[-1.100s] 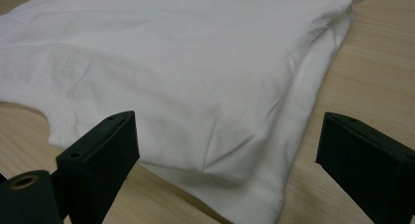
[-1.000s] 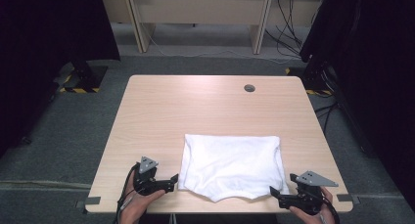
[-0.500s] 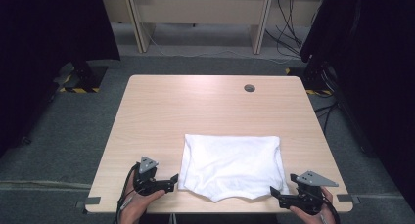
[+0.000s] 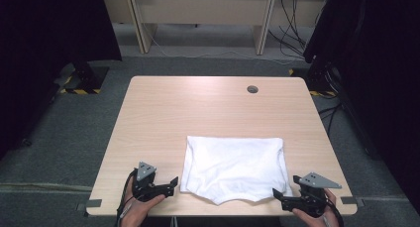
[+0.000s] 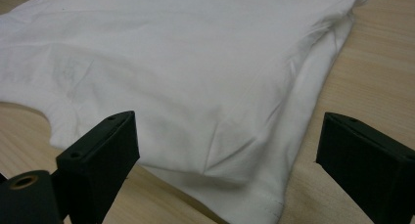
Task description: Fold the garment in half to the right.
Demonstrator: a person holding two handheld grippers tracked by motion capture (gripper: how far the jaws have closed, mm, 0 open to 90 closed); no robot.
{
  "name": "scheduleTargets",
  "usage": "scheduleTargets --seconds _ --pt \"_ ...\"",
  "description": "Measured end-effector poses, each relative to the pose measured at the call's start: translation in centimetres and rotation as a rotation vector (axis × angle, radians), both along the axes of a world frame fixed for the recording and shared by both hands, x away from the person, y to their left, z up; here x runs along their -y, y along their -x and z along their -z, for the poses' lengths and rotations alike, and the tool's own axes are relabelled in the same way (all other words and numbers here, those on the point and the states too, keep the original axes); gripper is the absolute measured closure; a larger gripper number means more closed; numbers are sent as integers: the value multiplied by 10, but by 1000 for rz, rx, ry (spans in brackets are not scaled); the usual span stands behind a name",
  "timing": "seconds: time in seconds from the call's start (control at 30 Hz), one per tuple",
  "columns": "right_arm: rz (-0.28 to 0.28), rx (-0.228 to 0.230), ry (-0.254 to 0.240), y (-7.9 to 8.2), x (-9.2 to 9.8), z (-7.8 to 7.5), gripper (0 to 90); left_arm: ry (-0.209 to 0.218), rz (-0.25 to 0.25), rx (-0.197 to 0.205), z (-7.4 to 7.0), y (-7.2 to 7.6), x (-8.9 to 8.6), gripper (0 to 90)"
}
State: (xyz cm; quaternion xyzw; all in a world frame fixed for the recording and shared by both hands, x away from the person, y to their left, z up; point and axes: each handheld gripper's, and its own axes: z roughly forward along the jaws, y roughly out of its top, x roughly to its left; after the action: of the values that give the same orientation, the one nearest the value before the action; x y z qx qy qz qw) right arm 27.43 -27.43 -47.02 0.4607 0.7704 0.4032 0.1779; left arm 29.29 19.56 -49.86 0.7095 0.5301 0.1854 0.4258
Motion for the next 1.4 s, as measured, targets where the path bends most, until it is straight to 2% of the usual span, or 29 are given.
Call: scheduleTargets --seconds 0.17,0.37,0.8,1.1,1.33,1.4 --pt "0 2 2 -1 0 -1 89 11 11 22 -3 8 4 61" --pt "-4 6 9 -2 -1 -3 89 -3 9 30 -5 16 6 61" --pt "-25 9 31 -9 -11 -5 94 -9 14 36 -8 22 12 61" --pt "-62 -22 83 -21 -27 3 103 -18 17 33 -8 22 12 61" --pt "-64 -69 177 -23 -33 9 116 -23 19 30 -7 23 12 61" --pt "-62 -66 173 -23 -31 10 124 -24 19 32 -8 23 12 61"
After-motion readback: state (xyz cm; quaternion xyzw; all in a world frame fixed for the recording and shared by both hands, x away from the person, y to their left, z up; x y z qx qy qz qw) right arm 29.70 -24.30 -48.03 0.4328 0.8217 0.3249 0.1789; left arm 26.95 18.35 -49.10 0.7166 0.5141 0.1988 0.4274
